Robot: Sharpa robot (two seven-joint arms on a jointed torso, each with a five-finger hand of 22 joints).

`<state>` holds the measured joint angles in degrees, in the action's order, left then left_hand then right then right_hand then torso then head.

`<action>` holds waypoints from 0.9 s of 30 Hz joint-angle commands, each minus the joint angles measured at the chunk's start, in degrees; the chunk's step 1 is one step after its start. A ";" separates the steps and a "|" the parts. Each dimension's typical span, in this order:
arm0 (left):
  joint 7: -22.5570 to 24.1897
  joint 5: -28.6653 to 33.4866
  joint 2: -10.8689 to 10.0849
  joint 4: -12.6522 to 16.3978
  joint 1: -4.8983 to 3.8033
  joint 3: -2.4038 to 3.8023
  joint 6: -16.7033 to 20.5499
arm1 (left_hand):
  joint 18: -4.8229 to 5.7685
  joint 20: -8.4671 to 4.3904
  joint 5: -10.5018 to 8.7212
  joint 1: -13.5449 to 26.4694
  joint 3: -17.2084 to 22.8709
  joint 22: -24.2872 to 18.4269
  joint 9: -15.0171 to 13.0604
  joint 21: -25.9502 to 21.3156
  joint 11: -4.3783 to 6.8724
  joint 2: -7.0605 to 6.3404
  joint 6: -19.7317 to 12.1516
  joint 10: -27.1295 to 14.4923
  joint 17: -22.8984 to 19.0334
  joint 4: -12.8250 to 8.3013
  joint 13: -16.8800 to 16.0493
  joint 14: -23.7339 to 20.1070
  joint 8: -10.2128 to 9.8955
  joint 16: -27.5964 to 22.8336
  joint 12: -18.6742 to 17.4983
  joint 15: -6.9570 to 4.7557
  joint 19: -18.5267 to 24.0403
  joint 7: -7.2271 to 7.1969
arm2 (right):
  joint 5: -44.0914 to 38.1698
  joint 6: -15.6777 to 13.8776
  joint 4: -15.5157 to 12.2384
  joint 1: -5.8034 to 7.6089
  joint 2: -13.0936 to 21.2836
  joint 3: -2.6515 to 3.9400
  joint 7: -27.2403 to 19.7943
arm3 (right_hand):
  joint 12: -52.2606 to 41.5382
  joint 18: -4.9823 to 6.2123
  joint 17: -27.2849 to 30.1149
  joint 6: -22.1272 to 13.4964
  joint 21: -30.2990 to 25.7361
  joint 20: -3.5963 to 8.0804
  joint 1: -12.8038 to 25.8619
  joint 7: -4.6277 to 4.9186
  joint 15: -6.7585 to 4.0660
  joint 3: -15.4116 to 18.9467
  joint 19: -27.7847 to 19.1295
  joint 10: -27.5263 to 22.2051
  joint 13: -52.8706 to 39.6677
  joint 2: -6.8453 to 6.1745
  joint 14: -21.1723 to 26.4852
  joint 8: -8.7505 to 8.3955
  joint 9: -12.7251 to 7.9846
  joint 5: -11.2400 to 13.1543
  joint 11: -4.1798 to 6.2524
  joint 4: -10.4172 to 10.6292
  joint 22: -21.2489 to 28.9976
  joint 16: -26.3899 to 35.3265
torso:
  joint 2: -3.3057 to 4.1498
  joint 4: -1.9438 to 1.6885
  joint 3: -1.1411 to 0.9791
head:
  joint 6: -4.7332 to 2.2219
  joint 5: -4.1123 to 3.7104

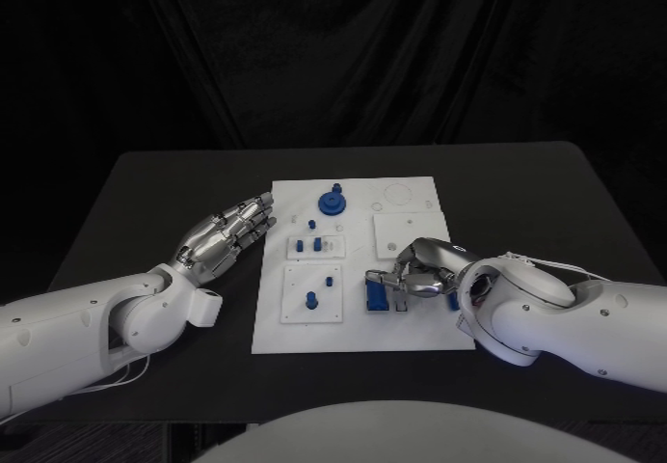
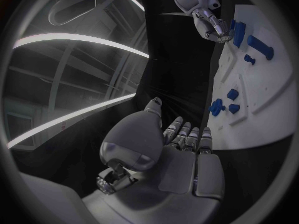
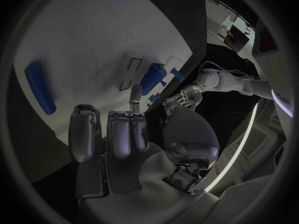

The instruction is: Assemble the parts on the task board

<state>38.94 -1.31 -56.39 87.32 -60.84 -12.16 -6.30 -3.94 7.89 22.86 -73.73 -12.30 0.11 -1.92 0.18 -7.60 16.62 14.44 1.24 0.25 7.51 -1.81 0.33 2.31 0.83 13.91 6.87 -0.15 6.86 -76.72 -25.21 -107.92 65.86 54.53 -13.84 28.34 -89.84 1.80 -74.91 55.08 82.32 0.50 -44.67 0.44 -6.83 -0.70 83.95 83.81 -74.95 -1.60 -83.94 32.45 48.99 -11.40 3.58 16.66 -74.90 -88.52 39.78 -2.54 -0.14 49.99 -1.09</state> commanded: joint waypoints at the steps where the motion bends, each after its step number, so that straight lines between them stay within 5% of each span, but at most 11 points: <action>1: 4.93 -0.17 -0.03 0.07 0.17 0.04 -0.78 | -1.00 0.34 0.28 -0.60 0.33 -0.04 -0.02 -0.11 -0.28 -0.08 0.04 -0.12 0.04 -0.17 0.03 -0.19 -0.23 0.26 -0.03 0.43 0.07 0.54 | 0.00 -3.24 -0.40 -0.14 0.49 0.01 -2.54 | -0.16 0.22 -11.16 0.67 0.27 -0.36 -1.51 -0.04 0.23 0.77 2.78 6.19 -15.05 0.90 -5.28 -0.38 0.23 -2.34 -0.16 0.07 -12.43 0.12 | 0.00 0.01 -0.01 | 0.01 0.04; 6: 4.91 -0.17 -0.09 0.09 0.30 0.04 -0.80 | -1.00 0.34 0.28 -0.60 0.33 -0.04 -0.02 -0.11 -0.28 -0.08 0.04 -0.12 0.04 -0.17 0.03 -0.19 -0.23 0.26 -0.03 0.43 0.07 0.54 | 0.95 -3.16 -0.72 -0.14 1.08 0.01 -4.02 | -0.16 0.18 -11.20 0.84 0.39 -0.30 -4.48 -0.15 0.17 1.56 2.85 6.19 -15.05 1.58 -5.29 -0.59 0.60 -5.90 -0.09 0.02 -12.48 0.10 | 0.01 -0.02 -0.01 | 0.01 -0.06; 11: 4.90 -0.17 -0.16 0.15 0.43 0.05 -0.80 | -1.00 0.34 0.28 -0.60 0.33 -0.04 -0.02 -0.11 -0.28 -0.08 0.04 -0.12 0.04 -0.17 0.03 -0.19 -0.23 0.26 -0.03 0.43 0.07 0.54 | 1.26 -1.03 -1.42 -0.14 1.58 -0.01 -4.41 | -0.16 0.17 -11.13 0.70 0.43 -0.20 -12.73 -0.31 0.05 2.01 2.87 6.19 -15.05 0.14 -5.27 -0.70 1.52 -10.71 0.05 -0.44 -12.50 0.15 | -0.01 0.04 -0.01 | 0.01 0.11; 27: 4.85 -0.17 -0.42 0.32 0.59 0.05 -0.69 | -1.01 0.39 0.31 -0.61 0.36 -0.03 -0.02 -0.11 -0.30 -0.09 0.07 -0.12 0.05 -0.21 0.03 -0.19 -0.22 0.29 0.00 0.46 0.06 0.58 | 1.39 5.13 -3.30 -0.55 3.34 -0.21 -3.05 | -0.16 0.23 -10.72 0.53 0.17 0.17 -18.54 -0.93 -0.38 3.99 2.77 6.19 -15.05 -1.02 -5.19 3.29 6.07 -6.74 0.58 -0.41 -12.42 0.36 | 0.01 -0.02 0.00 | 0.01 0.01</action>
<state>38.94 -1.32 -56.86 87.48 -60.32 -12.16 -6.36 -3.94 7.89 22.86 -73.73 -12.13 0.11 -1.92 0.18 -7.60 16.62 14.65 1.24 0.26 7.34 -1.81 0.12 2.31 0.83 13.91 7.07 -0.15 7.06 -75.42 -22.45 -110.97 65.45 57.80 -14.05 25.01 -89.84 1.80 -74.91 55.58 82.54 0.50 -62.67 -0.08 -6.84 2.94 83.95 84.04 -74.93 -2.77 -83.93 35.55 55.00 -18.37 3.80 16.35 -74.90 -88.52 39.78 -2.54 -0.14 49.99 -1.10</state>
